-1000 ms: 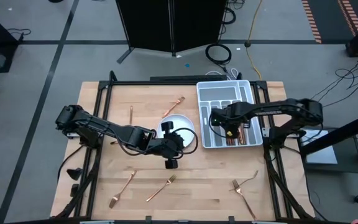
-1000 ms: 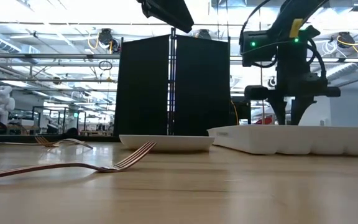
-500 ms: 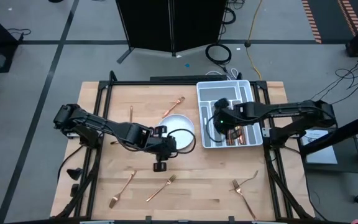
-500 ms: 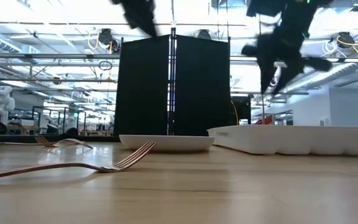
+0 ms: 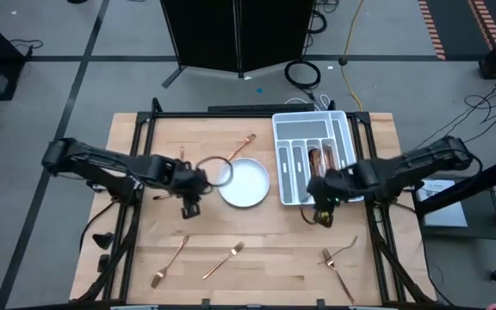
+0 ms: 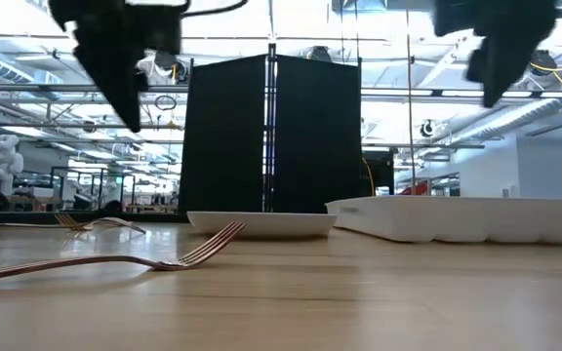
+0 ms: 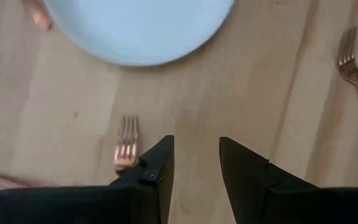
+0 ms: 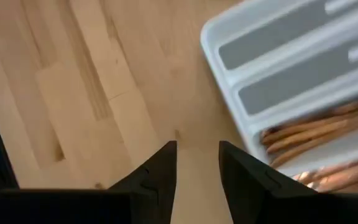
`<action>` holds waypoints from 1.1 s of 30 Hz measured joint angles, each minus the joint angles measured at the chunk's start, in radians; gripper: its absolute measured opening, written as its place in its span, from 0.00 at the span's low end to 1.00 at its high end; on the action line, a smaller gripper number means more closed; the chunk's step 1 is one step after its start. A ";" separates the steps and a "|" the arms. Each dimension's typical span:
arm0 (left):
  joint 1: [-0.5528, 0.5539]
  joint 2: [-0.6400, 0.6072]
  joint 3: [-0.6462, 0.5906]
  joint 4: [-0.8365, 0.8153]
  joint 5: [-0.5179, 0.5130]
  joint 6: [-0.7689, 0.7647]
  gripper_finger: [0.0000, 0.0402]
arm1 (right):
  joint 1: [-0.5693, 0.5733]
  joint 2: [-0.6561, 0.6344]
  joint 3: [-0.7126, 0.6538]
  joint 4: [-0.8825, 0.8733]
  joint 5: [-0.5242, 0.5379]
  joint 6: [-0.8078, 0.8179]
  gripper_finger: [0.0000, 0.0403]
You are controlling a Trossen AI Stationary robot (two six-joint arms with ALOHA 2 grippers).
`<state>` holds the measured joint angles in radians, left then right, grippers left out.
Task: Sort silverware
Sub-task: Put the fork in the silverware tray
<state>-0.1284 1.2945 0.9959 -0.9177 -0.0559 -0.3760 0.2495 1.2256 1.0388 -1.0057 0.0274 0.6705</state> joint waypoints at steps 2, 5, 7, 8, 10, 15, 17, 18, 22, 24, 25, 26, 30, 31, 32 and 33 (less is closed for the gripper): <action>0.038 -0.059 -0.066 -0.015 0.011 0.005 0.31 | 0.065 -0.016 -0.014 0.006 0.040 0.121 0.27; 0.084 -0.115 -0.153 -0.053 -0.027 0.048 0.31 | 0.155 -0.021 -0.019 0.013 0.108 0.271 0.27; 0.114 -0.132 -0.201 -0.047 -0.042 0.073 0.31 | 0.205 -0.020 -0.019 0.032 0.156 0.335 0.27; 0.128 -0.132 -0.228 -0.036 -0.042 0.086 0.31 | 0.225 -0.017 -0.019 0.048 0.178 0.358 0.27; 0.149 -0.122 -0.277 -0.012 -0.037 0.123 0.31 | 0.257 -0.009 -0.019 0.084 0.212 0.393 0.27; 0.169 -0.063 -0.295 0.016 -0.025 0.157 0.31 | 0.301 0.021 -0.019 0.173 0.256 0.418 0.27; 0.169 -0.042 -0.294 0.019 -0.026 0.158 0.31 | 0.310 0.035 -0.019 0.199 0.263 0.418 0.27; 0.169 -0.032 -0.294 0.018 -0.025 0.158 0.31 | 0.311 0.042 -0.019 0.205 0.263 0.418 0.27; 0.168 0.003 -0.294 0.027 -0.025 0.163 0.31 | 0.310 0.079 -0.019 0.218 0.264 0.417 0.27; 0.168 0.022 -0.294 0.051 -0.024 0.167 0.31 | 0.310 0.099 -0.019 0.219 0.264 0.409 0.27; 0.168 0.029 -0.294 0.070 -0.017 0.175 0.31 | 0.310 0.109 -0.019 0.219 0.264 0.405 0.27; 0.168 0.037 -0.294 0.091 -0.006 0.183 0.31 | 0.310 0.118 -0.019 0.219 0.264 0.402 0.27; 0.170 0.074 -0.294 0.114 0.003 0.201 0.31 | 0.310 0.154 -0.021 0.223 0.263 0.393 0.27; 0.173 0.084 -0.294 0.112 0.004 0.203 0.31 | 0.310 0.160 -0.020 0.227 0.262 0.392 0.27; 0.174 0.093 -0.294 0.113 0.011 0.209 0.31 | 0.311 0.165 -0.021 0.230 0.261 0.392 0.27; 0.174 0.101 -0.294 0.114 0.018 0.215 0.31 | 0.314 0.167 -0.021 0.233 0.261 0.391 0.27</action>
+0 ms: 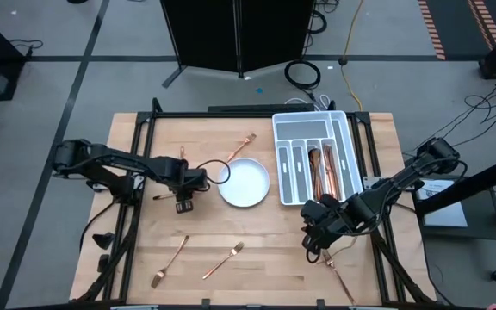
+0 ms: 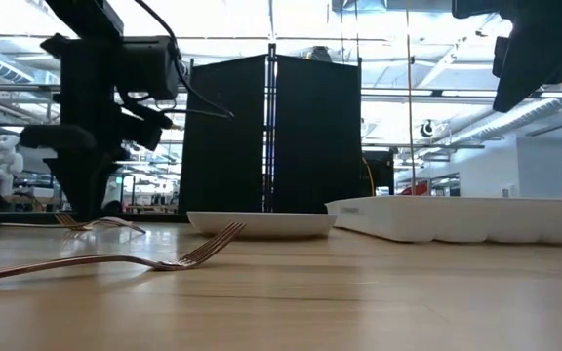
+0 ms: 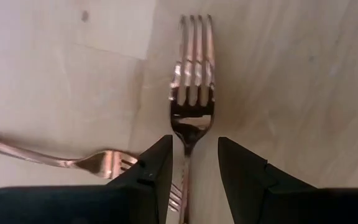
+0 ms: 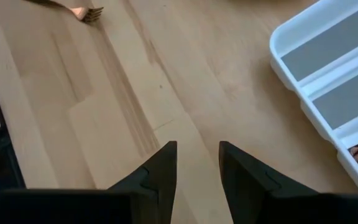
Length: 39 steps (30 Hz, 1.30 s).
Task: Sort silverware
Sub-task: Put the fork in the silverware tray
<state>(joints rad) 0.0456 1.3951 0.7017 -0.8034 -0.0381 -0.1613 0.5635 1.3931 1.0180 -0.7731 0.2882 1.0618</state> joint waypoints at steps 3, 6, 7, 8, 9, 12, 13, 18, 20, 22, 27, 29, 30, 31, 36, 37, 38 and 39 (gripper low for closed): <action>0.003 0.034 0.000 0.002 0.007 0.004 0.31 | 0.003 0.000 0.000 0.001 0.000 -0.007 0.27; 0.015 0.075 0.000 0.000 -0.012 -0.007 0.31 | 0.010 0.000 0.000 0.001 0.000 -0.011 0.27; 0.018 0.088 0.000 0.000 -0.012 -0.007 0.31 | 0.014 0.000 0.000 0.001 0.000 -0.015 0.27; 0.022 0.099 0.004 0.002 -0.012 -0.006 0.31 | 0.017 0.000 0.000 0.001 0.001 -0.020 0.27; 0.024 0.109 0.004 0.003 -0.009 -0.005 0.31 | 0.019 0.000 0.000 0.002 0.001 -0.025 0.27; 0.029 0.132 0.006 0.006 0.020 0.018 0.31 | 0.022 0.000 0.000 0.004 0.002 -0.030 0.27; 0.029 0.135 0.006 0.006 0.025 0.022 0.30 | 0.022 0.000 0.000 0.004 0.002 -0.030 0.27; 0.028 0.137 0.005 0.012 0.039 0.029 0.17 | 0.022 0.000 0.000 0.007 0.002 -0.036 0.27; 0.028 0.138 0.005 0.014 0.049 0.029 0.07 | 0.022 0.000 0.000 0.007 0.002 -0.038 0.27; 0.027 0.139 0.007 0.013 0.052 0.022 0.03 | 0.022 0.000 0.000 0.007 0.002 -0.037 0.27; 0.027 0.120 0.039 -0.016 0.054 0.037 0.01 | 0.023 0.000 0.000 0.007 0.001 -0.030 0.27; 0.027 0.097 0.070 -0.027 0.084 0.045 0.01 | 0.029 0.000 0.000 0.007 0.001 -0.029 0.27; 0.027 0.082 0.086 -0.032 0.099 0.048 0.01 | 0.032 -0.001 0.000 0.007 0.001 -0.029 0.27; 0.029 0.069 0.098 -0.046 0.125 0.058 0.01 | 0.036 -0.001 0.000 0.006 0.001 -0.027 0.27; 0.037 0.002 0.155 -0.049 0.299 0.064 0.01 | 0.058 -0.001 0.000 0.006 0.002 -0.031 0.27; 0.040 -0.015 0.160 -0.026 0.352 0.062 0.01 | 0.064 -0.001 0.000 0.004 0.013 -0.032 0.27; 0.045 -0.032 0.161 0.018 0.415 0.055 0.01 | 0.071 -0.001 0.000 0.000 0.031 -0.033 0.27; 0.051 -0.047 0.160 0.091 0.480 0.038 0.01 | 0.079 -0.001 0.000 -0.005 0.058 -0.033 0.27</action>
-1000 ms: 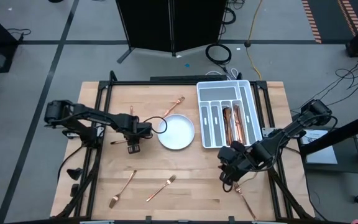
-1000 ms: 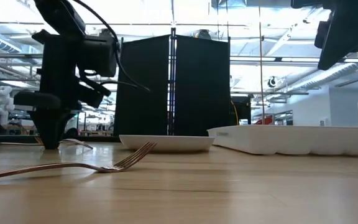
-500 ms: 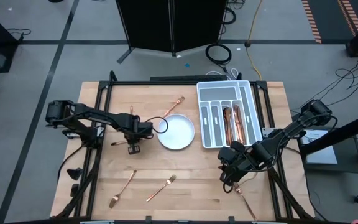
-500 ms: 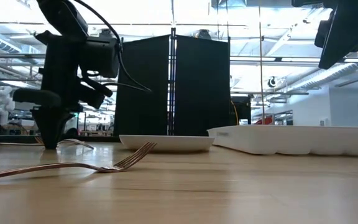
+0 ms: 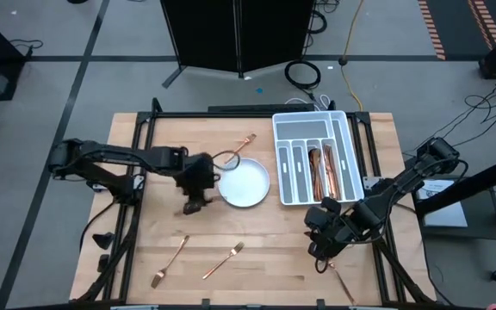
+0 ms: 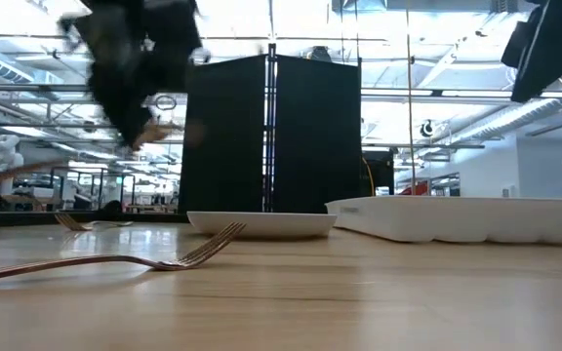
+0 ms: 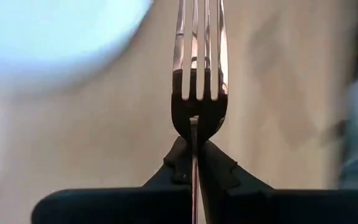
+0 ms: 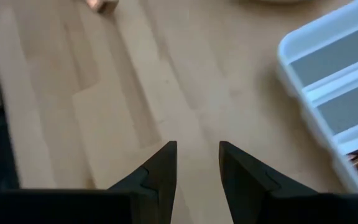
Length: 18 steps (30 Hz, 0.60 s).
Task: Sort silverware
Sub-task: Put the fork in the silverware tray
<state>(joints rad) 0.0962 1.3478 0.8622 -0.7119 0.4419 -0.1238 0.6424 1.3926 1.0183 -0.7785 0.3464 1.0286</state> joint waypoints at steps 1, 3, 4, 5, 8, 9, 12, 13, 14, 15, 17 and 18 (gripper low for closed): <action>0.004 -0.013 -0.001 0.103 0.063 -0.029 0.01 | 0.008 0.000 0.000 -0.005 0.027 0.000 0.27; 0.011 -0.027 -0.001 0.328 0.153 -0.107 0.01 | 0.020 -0.010 0.000 -0.022 0.074 0.023 0.27; 0.013 -0.027 -0.002 0.429 0.164 -0.153 0.01 | 0.023 -0.017 0.000 -0.029 0.094 0.039 0.27; 0.015 -0.023 -0.003 0.535 0.155 -0.202 0.01 | 0.023 -0.023 0.000 -0.031 0.105 0.052 0.27; 0.025 0.037 -0.003 0.863 0.056 -0.400 0.01 | 0.022 -0.044 0.000 -0.042 0.129 0.076 0.27; 0.031 0.064 -0.004 0.955 0.031 -0.468 0.01 | 0.020 -0.051 0.000 -0.044 0.140 0.084 0.27; 0.034 0.168 -0.004 1.276 -0.073 -0.629 0.00 | 0.006 -0.066 0.000 -0.045 0.177 0.087 0.27; 0.034 0.206 -0.003 1.361 -0.086 -0.656 0.00 | -0.002 -0.071 0.000 -0.046 0.196 0.087 0.27; 0.033 0.247 0.002 1.431 -0.103 -0.677 0.00 | -0.012 -0.077 0.000 -0.045 0.223 0.085 0.27; 0.033 0.289 0.013 1.487 -0.112 -0.685 0.00 | -0.023 -0.086 0.000 -0.047 0.257 0.084 0.27; 0.037 0.363 0.032 1.566 -0.110 -0.700 0.00 | -0.043 -0.112 0.000 -0.051 0.336 0.088 0.27; 0.041 0.401 0.048 1.618 -0.097 -0.705 0.00 | -0.053 -0.130 0.000 -0.050 0.369 0.087 0.27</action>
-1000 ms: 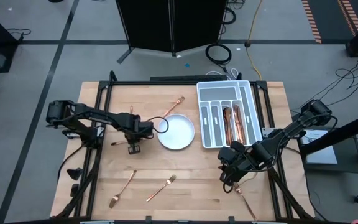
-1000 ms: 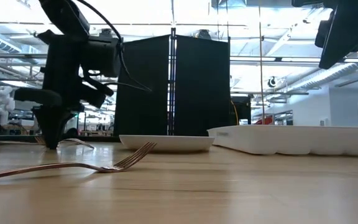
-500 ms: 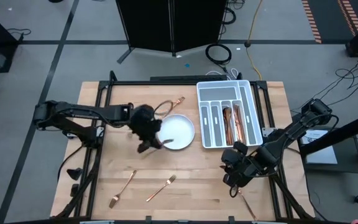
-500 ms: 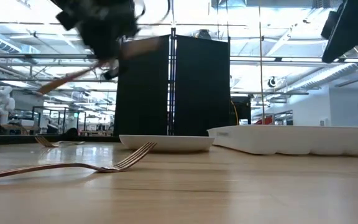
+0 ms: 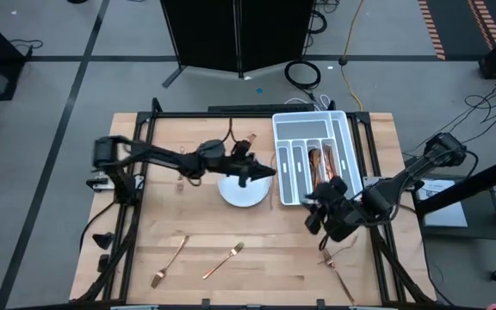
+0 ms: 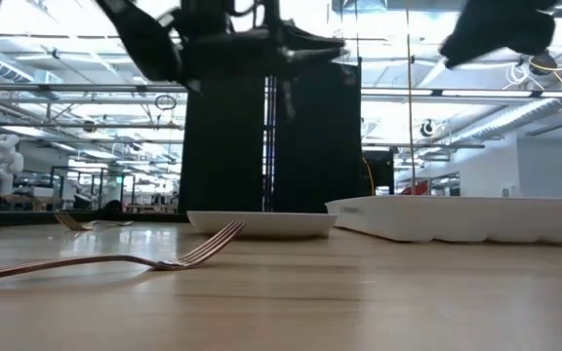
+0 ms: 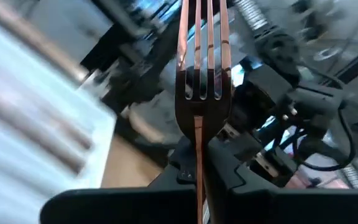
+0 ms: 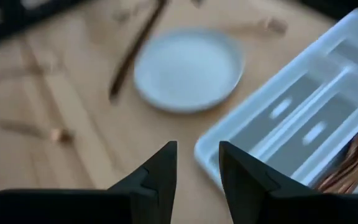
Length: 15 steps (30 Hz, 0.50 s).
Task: Sort silverware
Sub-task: Put the fork in the silverware tray
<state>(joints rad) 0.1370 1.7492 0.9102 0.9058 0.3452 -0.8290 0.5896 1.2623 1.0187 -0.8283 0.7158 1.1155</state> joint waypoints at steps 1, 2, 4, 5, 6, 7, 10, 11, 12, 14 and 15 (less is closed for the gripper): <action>0.003 0.037 0.018 0.058 0.016 -0.001 0.00 | -0.010 -0.021 0.000 0.002 0.026 -0.005 0.27; 0.006 0.070 0.035 0.110 0.043 -0.001 0.00 | -0.022 -0.046 0.000 0.010 0.042 -0.020 0.27; 0.011 0.137 0.082 0.194 0.088 -0.001 0.00 | -0.053 -0.093 0.000 0.048 0.041 -0.086 0.27; 0.013 0.168 0.106 0.219 0.096 -0.001 0.00 | -0.072 -0.113 0.000 0.072 0.026 -0.130 0.27; 0.017 0.197 0.133 0.231 0.101 -0.001 0.00 | -0.094 -0.131 0.000 0.101 0.006 -0.175 0.27; 0.023 0.228 0.166 0.233 0.100 -0.001 0.00 | -0.119 -0.147 0.001 0.125 -0.019 -0.217 0.27; 0.048 0.312 0.266 0.234 0.100 -0.003 0.00 | -0.212 -0.178 0.001 0.156 -0.106 -0.285 0.27; 0.056 0.340 0.302 0.236 0.100 -0.008 0.00 | -0.247 -0.182 0.001 0.158 -0.135 -0.294 0.27; 0.061 0.363 0.330 0.238 0.107 -0.024 0.00 | -0.278 -0.183 0.001 0.156 -0.158 -0.300 0.27; 0.072 0.398 0.377 0.235 0.149 -0.056 0.00 | -0.326 -0.187 0.001 0.155 -0.196 -0.315 0.27; 0.075 0.407 0.388 0.236 0.166 -0.066 0.00 | -0.342 -0.190 0.001 0.155 -0.216 -0.330 0.27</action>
<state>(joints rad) 0.2124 2.1564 1.2982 1.1420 0.5111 -0.8946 0.2474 1.0718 1.0199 -0.6731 0.4998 0.7853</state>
